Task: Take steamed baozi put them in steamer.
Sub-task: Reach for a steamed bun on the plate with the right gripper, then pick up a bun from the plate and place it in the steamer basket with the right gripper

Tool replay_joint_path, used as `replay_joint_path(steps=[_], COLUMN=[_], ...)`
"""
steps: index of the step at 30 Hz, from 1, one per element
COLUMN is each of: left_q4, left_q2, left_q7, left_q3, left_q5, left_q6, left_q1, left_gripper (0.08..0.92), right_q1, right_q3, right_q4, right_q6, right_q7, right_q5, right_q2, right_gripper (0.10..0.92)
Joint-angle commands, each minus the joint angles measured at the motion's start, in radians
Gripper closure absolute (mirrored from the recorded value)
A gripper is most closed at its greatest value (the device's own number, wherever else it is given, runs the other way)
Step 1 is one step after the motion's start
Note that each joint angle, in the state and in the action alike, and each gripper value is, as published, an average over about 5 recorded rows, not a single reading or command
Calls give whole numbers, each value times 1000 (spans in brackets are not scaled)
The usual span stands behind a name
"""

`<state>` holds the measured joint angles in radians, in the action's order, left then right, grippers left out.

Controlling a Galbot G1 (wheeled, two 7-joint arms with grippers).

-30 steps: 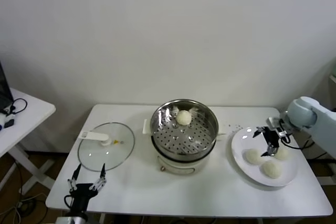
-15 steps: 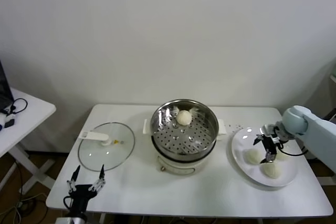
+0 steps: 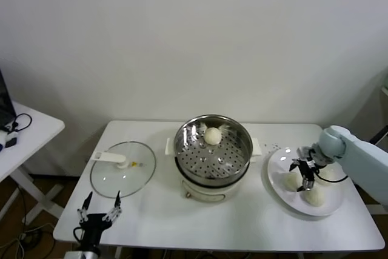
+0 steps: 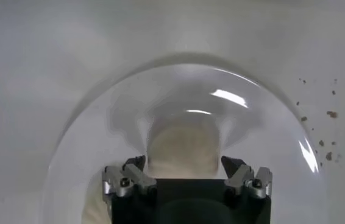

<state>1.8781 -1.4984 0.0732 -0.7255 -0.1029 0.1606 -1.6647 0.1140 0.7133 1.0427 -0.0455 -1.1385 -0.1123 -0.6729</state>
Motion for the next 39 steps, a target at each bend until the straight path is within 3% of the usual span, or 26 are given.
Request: replay_joint_path(steps=[1, 5, 10, 16, 23, 30, 39], left_q4=[0, 1, 1, 5, 14, 26, 38], left_q2=[-2, -2, -3, -3, -2, 0, 4], left_q7=[0, 0, -1, -1, -1, -2, -9], left_q3=[1, 1, 0, -4, -4, 1, 1], left_q5=[2, 2, 1, -4, -5, -2, -1], left_q6=[-2, -1, 2, 5, 6, 2, 9], left_q1=[2, 2, -1, -5, -9, -12, -33], left_gripper=[177, 177, 177, 177, 177, 177, 177], right_q1=[6, 3, -16, -177, -581, -882, -909], right_q3=[-4, -6, 0, 134, 436, 678, 692], right_q4=[-18, -16, -12, 8, 3, 4, 41], right_q6=[0, -1, -8, -58, -99, -114, -184], right_q7=[-5, -6, -4, -6, -19, -24, 17], right_q5=[-3, 0, 36, 230, 527, 735, 830], right_q2=[-15, -14, -7, 27, 29, -64, -257], right_gripper=[272, 345, 361, 355, 355, 355, 355])
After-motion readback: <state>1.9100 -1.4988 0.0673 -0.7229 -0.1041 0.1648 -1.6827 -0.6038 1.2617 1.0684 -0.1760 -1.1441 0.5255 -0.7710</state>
